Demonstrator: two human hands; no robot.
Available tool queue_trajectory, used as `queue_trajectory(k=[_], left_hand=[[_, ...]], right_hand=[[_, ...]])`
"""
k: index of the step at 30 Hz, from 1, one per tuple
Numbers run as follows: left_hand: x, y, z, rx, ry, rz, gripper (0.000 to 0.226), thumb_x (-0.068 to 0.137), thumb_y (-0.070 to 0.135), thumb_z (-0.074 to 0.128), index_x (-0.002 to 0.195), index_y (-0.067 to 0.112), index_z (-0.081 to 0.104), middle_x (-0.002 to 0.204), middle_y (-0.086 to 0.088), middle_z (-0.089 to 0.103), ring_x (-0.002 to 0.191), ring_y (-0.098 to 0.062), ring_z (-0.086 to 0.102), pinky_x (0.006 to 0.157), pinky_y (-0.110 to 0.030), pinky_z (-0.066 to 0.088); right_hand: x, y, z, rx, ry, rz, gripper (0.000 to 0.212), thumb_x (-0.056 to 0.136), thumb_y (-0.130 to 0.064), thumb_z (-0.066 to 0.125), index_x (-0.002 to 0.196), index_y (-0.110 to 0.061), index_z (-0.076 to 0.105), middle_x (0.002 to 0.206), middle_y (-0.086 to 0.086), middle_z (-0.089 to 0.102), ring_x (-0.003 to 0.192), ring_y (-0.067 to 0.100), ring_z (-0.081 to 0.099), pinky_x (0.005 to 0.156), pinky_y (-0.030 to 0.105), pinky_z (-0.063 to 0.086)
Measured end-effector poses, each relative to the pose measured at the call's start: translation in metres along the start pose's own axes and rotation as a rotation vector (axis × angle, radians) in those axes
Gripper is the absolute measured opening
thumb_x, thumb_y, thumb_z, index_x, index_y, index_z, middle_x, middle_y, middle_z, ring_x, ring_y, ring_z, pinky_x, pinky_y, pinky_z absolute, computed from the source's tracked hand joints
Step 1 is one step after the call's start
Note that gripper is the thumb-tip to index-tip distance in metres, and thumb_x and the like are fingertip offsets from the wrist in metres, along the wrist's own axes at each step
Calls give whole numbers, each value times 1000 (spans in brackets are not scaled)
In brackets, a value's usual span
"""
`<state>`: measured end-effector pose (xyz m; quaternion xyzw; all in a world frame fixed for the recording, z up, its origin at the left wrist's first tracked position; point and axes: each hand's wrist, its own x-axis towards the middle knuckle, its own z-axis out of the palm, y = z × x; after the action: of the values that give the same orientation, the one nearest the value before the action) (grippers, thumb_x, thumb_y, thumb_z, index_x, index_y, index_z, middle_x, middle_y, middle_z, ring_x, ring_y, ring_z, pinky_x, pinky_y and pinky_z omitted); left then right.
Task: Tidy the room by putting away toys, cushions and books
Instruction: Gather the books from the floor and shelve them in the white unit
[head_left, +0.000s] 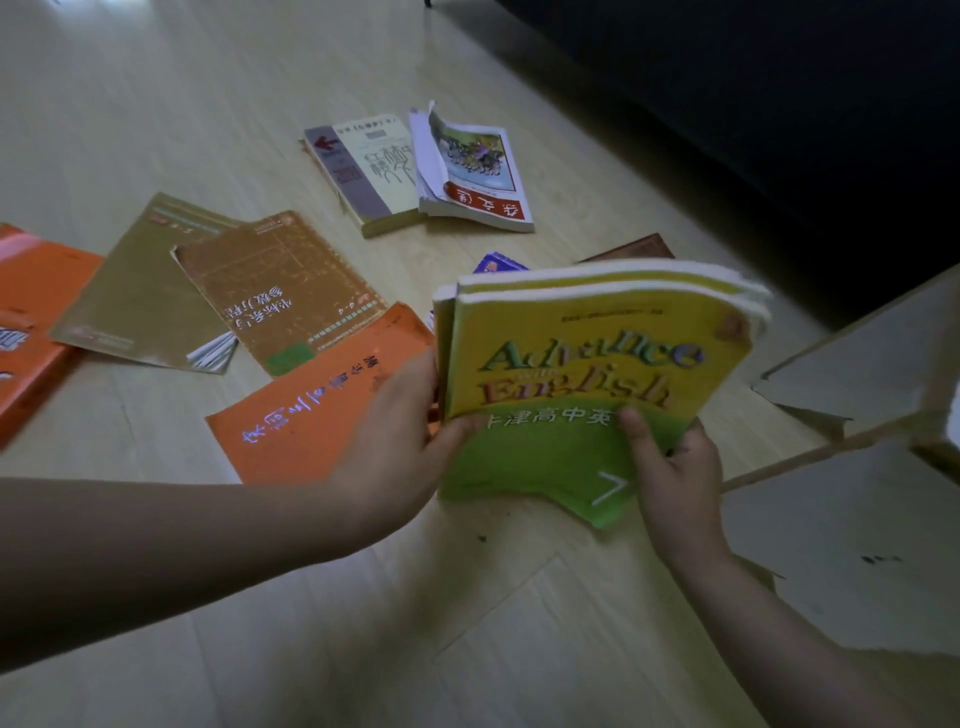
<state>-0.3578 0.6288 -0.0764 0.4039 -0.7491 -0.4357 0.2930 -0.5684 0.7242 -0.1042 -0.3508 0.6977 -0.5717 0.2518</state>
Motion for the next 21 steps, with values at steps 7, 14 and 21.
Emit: queue_trajectory(k=[7,14,21], left_hand=[[-4,-9,3,23,-72,17,45,84,34,51,127,23,45,110,27,50,102,13,49,82,-17,44],[-4,-8,5,-92,-123,-103,50,79,32,58,117,53,34,120,14,57,112,-6,55,94,-39,50],[-5,-13,8,-107,-104,-109,55,89,11,62,113,52,34,112,26,55,107,6,53,88,-24,49]], right_hand=[[-1,-8,12,7,-18,-38,41,76,-39,65,113,-34,48,106,-22,62,97,-10,60,78,8,48],[-9,-8,18,126,74,-44,49,78,-30,65,122,-13,51,109,-12,64,100,-2,62,81,11,47],[-13,-6,18,178,68,-8,39,78,-29,66,115,-24,54,110,-9,66,103,2,62,80,12,48]])
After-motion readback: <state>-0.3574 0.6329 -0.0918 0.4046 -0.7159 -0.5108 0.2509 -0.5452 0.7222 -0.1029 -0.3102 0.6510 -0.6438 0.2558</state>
